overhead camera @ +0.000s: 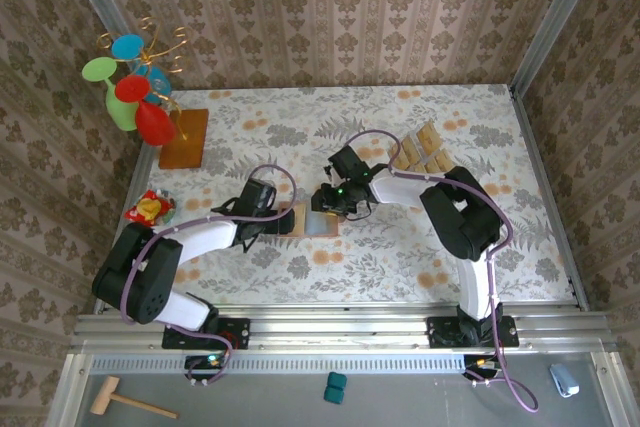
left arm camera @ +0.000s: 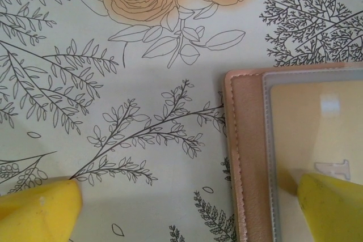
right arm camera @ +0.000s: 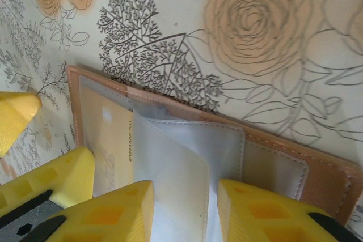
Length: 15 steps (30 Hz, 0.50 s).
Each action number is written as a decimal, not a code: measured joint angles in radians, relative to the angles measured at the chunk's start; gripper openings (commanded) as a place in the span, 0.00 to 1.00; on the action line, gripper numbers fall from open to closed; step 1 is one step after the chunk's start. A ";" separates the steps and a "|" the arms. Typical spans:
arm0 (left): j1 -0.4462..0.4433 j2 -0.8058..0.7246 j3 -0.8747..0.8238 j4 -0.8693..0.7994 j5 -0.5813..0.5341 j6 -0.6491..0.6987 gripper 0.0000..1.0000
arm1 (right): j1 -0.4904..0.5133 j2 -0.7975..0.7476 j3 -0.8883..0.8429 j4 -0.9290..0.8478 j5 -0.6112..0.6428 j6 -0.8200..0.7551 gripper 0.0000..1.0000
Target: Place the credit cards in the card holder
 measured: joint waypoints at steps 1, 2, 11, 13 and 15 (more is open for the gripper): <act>0.000 0.000 0.000 0.001 0.000 -0.002 1.00 | 0.003 0.001 0.003 -0.003 0.000 0.000 0.36; 0.000 0.000 0.000 0.003 -0.002 -0.003 1.00 | 0.006 0.001 0.008 -0.008 0.000 0.000 0.36; -0.001 -0.014 -0.015 0.019 -0.006 -0.015 1.00 | 0.029 -0.019 0.023 -0.044 0.001 0.000 0.39; -0.001 -0.025 -0.021 0.022 -0.003 -0.023 1.00 | 0.034 -0.032 0.026 -0.053 0.001 0.000 0.39; 0.001 -0.046 -0.032 0.019 -0.003 -0.037 1.00 | 0.038 -0.037 0.040 -0.061 0.001 0.000 0.39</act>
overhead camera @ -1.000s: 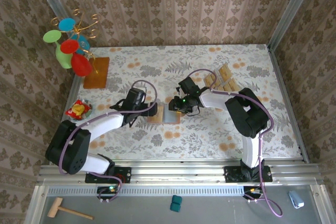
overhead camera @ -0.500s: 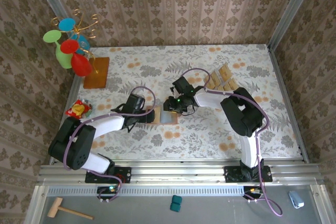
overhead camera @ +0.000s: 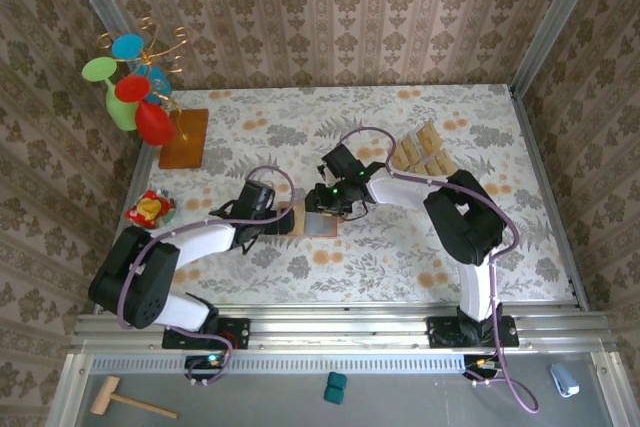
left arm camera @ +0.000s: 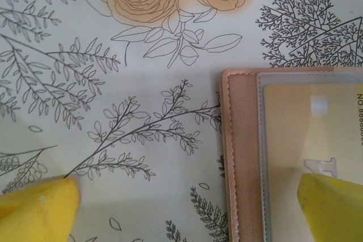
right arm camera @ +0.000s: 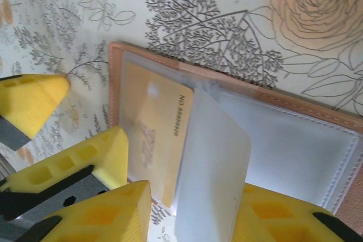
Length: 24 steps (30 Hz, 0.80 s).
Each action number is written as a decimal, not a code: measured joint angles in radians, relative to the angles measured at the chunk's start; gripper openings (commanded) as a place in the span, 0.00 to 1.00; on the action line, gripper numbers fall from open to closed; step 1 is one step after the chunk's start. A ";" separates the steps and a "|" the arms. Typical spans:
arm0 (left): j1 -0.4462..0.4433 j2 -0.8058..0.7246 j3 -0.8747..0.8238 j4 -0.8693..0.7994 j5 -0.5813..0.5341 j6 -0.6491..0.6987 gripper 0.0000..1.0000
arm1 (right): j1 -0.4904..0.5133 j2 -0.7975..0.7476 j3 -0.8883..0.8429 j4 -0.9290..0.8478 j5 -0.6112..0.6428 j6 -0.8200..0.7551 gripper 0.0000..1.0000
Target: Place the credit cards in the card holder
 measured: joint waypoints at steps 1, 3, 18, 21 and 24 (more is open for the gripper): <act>0.002 -0.013 -0.006 -0.005 -0.001 -0.006 1.00 | 0.002 0.000 0.008 0.000 0.000 0.000 0.40; 0.016 -0.052 -0.018 -0.024 -0.008 -0.022 1.00 | 0.008 0.000 0.025 -0.005 0.000 0.000 0.40; 0.150 -0.330 -0.024 -0.129 -0.064 -0.078 1.00 | 0.093 0.180 0.233 -0.016 0.000 0.030 0.40; 0.150 -0.331 -0.029 -0.135 -0.061 -0.078 1.00 | 0.101 0.216 0.241 -0.016 -0.001 0.035 0.41; 0.150 -0.331 -0.040 -0.137 -0.057 -0.078 1.00 | 0.104 0.218 0.250 -0.014 -0.005 0.045 0.41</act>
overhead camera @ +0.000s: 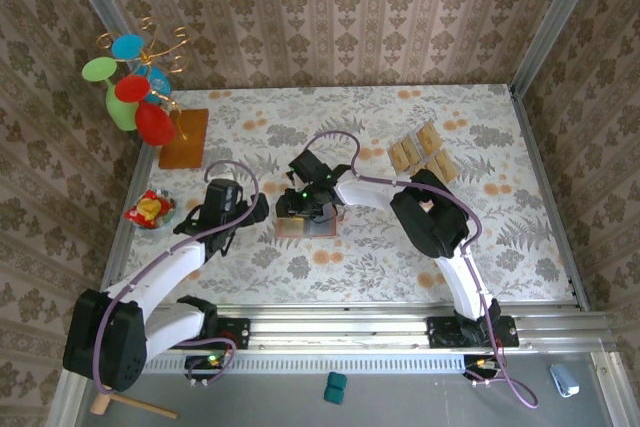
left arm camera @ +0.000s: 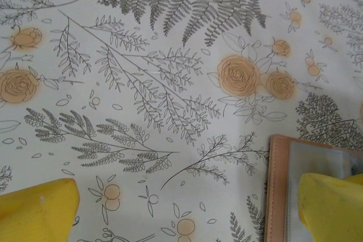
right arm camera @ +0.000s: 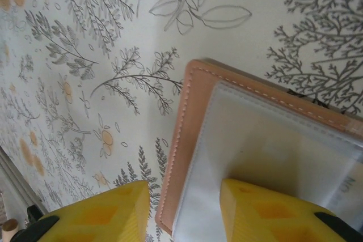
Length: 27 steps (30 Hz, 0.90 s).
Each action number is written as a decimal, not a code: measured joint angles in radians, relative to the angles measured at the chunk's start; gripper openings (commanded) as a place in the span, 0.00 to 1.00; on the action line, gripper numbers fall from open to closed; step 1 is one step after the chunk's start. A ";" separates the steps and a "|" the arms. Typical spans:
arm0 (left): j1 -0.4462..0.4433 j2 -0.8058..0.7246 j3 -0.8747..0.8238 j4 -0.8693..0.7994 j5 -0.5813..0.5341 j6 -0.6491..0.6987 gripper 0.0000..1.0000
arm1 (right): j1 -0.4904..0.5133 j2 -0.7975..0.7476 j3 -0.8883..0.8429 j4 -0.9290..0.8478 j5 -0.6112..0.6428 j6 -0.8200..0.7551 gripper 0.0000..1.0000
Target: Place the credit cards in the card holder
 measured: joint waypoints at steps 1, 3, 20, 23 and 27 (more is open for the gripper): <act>0.000 0.000 -0.005 0.000 0.002 0.000 1.00 | 0.000 0.000 0.001 0.000 0.000 0.001 0.41; 0.000 0.000 -0.014 -0.001 0.010 0.000 1.00 | 0.000 0.000 0.001 -0.002 0.000 0.003 0.41; 0.000 0.140 -0.016 0.049 0.103 0.009 1.00 | -0.039 -0.110 0.004 -0.066 0.001 -0.034 0.46; -0.005 0.183 -0.003 0.062 0.119 0.013 1.00 | -0.069 -0.202 -0.047 -0.080 0.031 -0.059 0.49; -0.023 0.236 0.024 0.082 0.137 0.020 1.00 | -0.102 -0.322 -0.140 -0.135 0.136 -0.117 0.54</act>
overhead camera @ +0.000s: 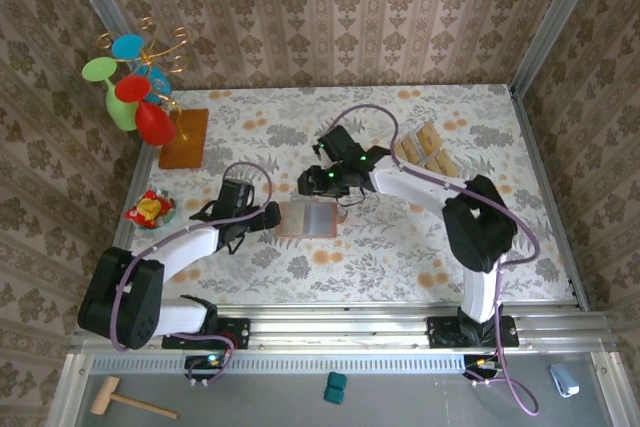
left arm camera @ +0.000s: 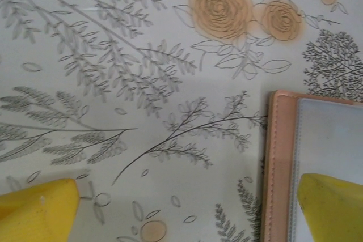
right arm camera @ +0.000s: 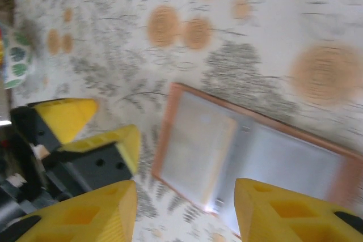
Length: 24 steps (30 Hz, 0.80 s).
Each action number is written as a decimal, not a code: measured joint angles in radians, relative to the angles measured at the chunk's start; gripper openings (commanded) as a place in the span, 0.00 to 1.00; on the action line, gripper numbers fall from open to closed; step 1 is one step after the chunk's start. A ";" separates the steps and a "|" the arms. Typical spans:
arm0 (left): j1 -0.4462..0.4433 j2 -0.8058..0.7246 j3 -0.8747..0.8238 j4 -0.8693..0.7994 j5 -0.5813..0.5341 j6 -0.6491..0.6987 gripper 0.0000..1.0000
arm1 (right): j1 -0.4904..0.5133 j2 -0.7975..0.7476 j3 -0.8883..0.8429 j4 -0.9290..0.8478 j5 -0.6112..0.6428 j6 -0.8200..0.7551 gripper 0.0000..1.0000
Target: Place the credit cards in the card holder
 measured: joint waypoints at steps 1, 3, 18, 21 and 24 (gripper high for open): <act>-0.006 0.010 0.006 0.005 0.003 0.001 1.00 | -0.007 -0.022 -0.024 -0.013 0.026 -0.012 0.55; -0.019 0.029 0.020 0.019 0.008 0.004 1.00 | -0.024 -0.067 -0.090 -0.040 0.080 -0.035 0.55; -0.094 0.085 0.046 0.050 0.000 0.004 1.00 | -0.050 -0.073 -0.275 -0.039 0.142 -0.058 0.23; -0.098 0.085 0.046 0.050 -0.008 0.003 1.00 | -0.052 -0.072 -0.286 -0.030 0.142 -0.061 0.09; -0.104 0.084 0.046 0.050 -0.010 0.003 1.00 | -0.060 -0.072 -0.292 -0.019 0.142 -0.063 0.04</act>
